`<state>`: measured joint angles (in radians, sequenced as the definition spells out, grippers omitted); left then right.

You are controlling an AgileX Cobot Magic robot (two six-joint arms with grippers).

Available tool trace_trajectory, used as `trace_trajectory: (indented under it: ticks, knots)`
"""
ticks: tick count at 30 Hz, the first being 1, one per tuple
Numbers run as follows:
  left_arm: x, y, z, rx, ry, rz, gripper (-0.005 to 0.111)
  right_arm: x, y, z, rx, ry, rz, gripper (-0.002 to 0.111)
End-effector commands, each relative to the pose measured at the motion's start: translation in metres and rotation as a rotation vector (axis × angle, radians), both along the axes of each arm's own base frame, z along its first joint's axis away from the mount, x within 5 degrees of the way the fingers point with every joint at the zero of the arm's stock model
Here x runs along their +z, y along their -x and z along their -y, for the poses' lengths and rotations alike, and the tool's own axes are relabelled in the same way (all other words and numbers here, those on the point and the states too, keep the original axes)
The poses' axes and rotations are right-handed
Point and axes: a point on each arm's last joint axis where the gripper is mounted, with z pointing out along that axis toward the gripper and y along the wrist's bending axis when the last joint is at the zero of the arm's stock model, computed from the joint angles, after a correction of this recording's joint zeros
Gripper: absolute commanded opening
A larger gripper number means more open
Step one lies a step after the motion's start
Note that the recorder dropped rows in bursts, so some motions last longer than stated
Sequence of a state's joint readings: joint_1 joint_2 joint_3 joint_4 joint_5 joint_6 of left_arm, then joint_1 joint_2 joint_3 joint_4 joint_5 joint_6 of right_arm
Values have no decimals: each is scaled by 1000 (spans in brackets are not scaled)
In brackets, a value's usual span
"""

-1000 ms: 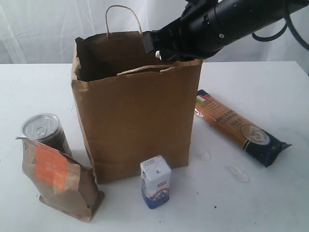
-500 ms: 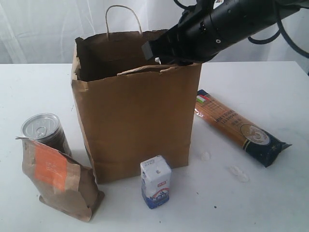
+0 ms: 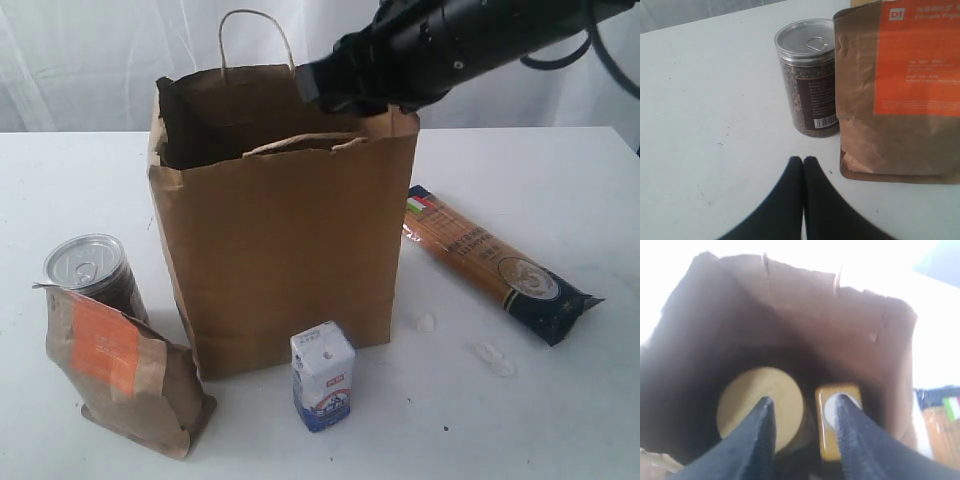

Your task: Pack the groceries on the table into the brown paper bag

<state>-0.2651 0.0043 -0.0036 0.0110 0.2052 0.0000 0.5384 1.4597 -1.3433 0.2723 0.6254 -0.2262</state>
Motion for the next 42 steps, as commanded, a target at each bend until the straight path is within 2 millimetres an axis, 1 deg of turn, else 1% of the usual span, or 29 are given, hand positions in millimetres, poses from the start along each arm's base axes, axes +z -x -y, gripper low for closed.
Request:
trace_trajectory:
  ticks: [1, 4, 7, 12, 16, 19, 23, 27, 32, 35, 38, 42]
  knots:
    - [-1, 0, 0, 4, 3, 1, 0, 41, 18, 12, -10, -79, 148, 38]
    - [-1, 0, 0, 4, 3, 1, 0, 59, 33, 22, -13, -99, 213, 38]
    - [-1, 0, 0, 4, 3, 1, 0, 73, 48, 33, -13, -81, 270, 38]
    - [-1, 0, 0, 4, 3, 1, 0, 92, 74, 56, -36, -22, 357, 38]
    - [-1, 0, 0, 4, 3, 1, 0, 98, 92, 73, -91, 10, 330, 38]
    - [-1, 0, 0, 4, 3, 1, 0, 94, 102, 82, -98, 78, 285, 38]
    - [-1, 0, 0, 4, 3, 1, 0, 88, 114, 94, -133, 123, 296, 38]
    - [-1, 0, 0, 4, 3, 1, 0, 81, 127, 112, -259, 95, 286, 38]
    - [-1, 0, 0, 4, 3, 1, 0, 65, 143, 133, -371, 146, 263, 38]
    - [-1, 0, 0, 4, 3, 1, 0, 52, 151, 140, -392, 187, 203, 38]
    - [-1, 0, 0, 4, 3, 1, 0, 32, 152, 142, -409, 250, 107, 38]
    - [-1, 0, 0, 4, 3, 1, 0, 3, 150, 140, -394, 309, 26, 38]
